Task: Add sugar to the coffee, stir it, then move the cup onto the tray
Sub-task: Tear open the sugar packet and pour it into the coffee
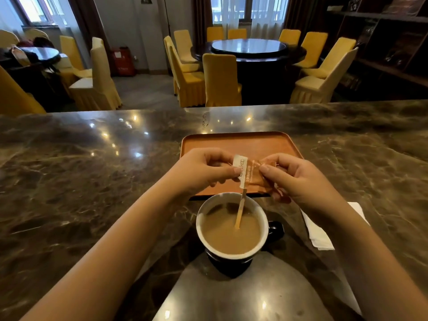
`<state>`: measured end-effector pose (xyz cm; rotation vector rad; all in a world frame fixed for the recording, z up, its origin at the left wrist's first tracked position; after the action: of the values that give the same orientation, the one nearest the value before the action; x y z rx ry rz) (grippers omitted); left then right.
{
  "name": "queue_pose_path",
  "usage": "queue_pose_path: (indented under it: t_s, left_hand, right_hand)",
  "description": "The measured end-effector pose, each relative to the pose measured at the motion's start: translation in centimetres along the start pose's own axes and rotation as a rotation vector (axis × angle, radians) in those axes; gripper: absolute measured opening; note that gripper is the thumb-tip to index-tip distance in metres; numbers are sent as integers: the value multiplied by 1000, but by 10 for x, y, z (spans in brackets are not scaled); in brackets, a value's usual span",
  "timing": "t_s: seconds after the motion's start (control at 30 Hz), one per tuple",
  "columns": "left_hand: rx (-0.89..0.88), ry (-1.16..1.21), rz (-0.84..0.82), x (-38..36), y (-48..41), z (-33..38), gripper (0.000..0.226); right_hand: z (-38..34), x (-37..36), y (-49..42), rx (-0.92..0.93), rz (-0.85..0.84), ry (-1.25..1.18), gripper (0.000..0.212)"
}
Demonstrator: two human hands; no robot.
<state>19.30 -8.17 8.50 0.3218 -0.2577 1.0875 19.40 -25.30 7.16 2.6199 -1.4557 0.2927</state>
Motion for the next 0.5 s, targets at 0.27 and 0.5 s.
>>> queue_pose_path:
  t_s: [0.27, 0.5]
  left_hand:
    - [-8, 102, 119, -3, 7, -19, 7]
    - [-80, 16, 125, -1, 11, -15, 18]
  right_hand:
    - [14, -11, 0, -45, 15, -87, 18]
    - [14, -14, -2, -22, -6, 5, 11]
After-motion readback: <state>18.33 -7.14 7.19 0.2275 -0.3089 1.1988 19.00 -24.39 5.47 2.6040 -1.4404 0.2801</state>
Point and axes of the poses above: each hand's wrist, its own y-axis away from the middle knuckle, its own x-axis out of the back of the hand, z = x × y, the point moved 4 cm from there along -y, towards the middle knuckle, and after that the axes turned 13 degrees about -z, right-handed, at the moved point
